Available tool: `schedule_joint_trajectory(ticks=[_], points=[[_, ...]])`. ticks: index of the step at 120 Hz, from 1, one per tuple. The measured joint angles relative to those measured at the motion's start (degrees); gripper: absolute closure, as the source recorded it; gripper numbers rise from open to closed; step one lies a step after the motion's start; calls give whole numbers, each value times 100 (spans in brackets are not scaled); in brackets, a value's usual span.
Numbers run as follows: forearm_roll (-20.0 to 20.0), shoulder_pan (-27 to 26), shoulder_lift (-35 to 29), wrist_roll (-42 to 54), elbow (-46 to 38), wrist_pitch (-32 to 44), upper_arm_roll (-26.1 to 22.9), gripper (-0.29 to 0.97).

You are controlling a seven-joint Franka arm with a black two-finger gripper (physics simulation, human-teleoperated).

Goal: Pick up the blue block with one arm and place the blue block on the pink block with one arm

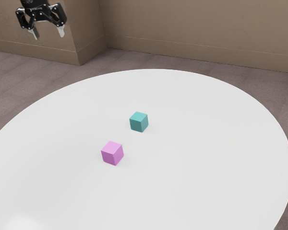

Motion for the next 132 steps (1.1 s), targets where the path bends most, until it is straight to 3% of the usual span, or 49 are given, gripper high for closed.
schedule_joint_trajectory(ticks=[24,52,66,77,92,101,114,122,132], points=[[-148,52,21,308,35,21,4,2],[-34,66,94,319,331,-33,-26,2],[-150,145,-578,161,347,-104,-30,2],[-139,-557,-1380,62,289,-182,-42,2],[-64,-1530,-1524,-50,270,-277,-25,2],[81,-2196,-1504,-107,269,-309,377,2],[173,-2308,-1469,-179,202,-328,602,2],[131,-2129,-1533,-215,-291,-315,626,2],[120,-2031,-2326,-266,-2029,-50,646,2]])
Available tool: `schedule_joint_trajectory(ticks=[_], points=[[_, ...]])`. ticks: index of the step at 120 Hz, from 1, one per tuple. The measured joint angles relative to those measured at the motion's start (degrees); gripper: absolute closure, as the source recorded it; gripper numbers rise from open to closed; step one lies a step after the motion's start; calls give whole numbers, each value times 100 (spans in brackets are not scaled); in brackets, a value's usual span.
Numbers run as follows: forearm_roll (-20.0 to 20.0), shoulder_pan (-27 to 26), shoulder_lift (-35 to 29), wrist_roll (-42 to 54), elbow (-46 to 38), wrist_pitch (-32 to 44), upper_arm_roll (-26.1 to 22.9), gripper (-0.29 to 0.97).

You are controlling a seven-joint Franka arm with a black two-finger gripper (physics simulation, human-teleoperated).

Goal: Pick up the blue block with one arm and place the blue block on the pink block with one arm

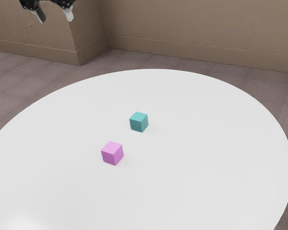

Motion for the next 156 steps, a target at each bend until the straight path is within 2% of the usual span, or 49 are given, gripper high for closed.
schedule_joint_trajectory(ticks=[11,20,32,37,42,56,61,64,76,86,96,109,156], points=[[-2,-103,-1364,-87,-2091,355,195,2],[0,-68,-2360,-156,-3429,528,260,2],[21,313,-3420,-273,-5123,696,252,2],[59,447,-3554,-323,-5574,859,134,2],[87,465,-3411,-368,-5831,1094,44,2],[173,270,-2237,-433,-6039,2081,-26,2],[248,240,-1635,-398,-5786,2535,-31,2],[277,210,-1159,-377,-5364,2746,-38,2],[238,73,993,-282,-3085,3123,-44,2],[100,139,2642,-156,-1069,3000,-113,2],[19,708,4079,27,898,2634,-830,2],[46,894,4811,416,1671,2339,-1138,2],[51,1011,7247,1696,4374,2011,-1322,3]])
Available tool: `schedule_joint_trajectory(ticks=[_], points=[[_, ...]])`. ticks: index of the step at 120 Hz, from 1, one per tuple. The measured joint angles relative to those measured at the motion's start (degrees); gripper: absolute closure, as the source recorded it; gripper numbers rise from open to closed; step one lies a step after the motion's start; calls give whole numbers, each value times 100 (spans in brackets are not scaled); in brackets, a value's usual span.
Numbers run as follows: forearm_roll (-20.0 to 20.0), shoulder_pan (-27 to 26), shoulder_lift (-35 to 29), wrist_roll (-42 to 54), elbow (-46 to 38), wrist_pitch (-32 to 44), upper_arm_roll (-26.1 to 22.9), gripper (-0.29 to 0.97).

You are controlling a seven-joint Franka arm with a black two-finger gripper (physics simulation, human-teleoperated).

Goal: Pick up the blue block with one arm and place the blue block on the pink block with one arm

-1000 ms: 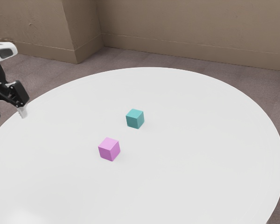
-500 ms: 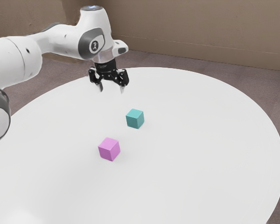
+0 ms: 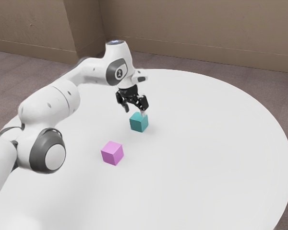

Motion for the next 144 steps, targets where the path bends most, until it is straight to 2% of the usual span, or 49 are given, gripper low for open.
schedule_joint_trajectory(ticks=[11,54,90,144], points=[[-1,2,288,184,240,-19,-67,3],[7,25,701,450,928,111,-62,3],[14,28,952,447,972,750,-54,3],[14,62,1047,432,926,925,-103,3]])
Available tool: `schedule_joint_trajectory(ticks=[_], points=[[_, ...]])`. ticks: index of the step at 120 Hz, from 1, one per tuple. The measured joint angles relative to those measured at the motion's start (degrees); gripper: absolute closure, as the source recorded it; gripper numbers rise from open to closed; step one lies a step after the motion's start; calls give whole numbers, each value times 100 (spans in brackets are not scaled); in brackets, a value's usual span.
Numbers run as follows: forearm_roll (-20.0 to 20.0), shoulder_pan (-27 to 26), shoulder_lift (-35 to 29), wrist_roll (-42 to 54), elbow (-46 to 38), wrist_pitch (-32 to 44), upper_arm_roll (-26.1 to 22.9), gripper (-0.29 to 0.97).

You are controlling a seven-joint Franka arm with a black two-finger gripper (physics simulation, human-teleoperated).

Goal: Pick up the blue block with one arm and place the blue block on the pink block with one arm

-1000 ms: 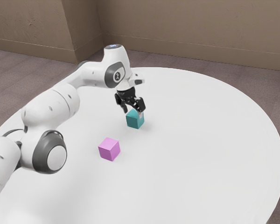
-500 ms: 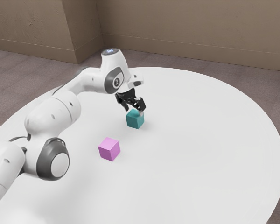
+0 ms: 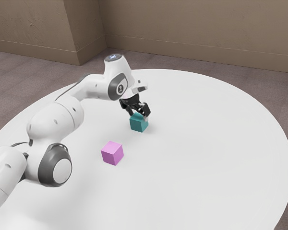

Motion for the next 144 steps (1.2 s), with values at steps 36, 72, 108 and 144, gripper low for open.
schedule_joint_trajectory(ticks=[36,72,108,144], points=[[2,15,103,-10,9,13,5,3],[2,16,134,-19,8,34,21,3],[3,8,141,-25,36,45,35,23],[31,11,112,-47,31,49,54,34]])
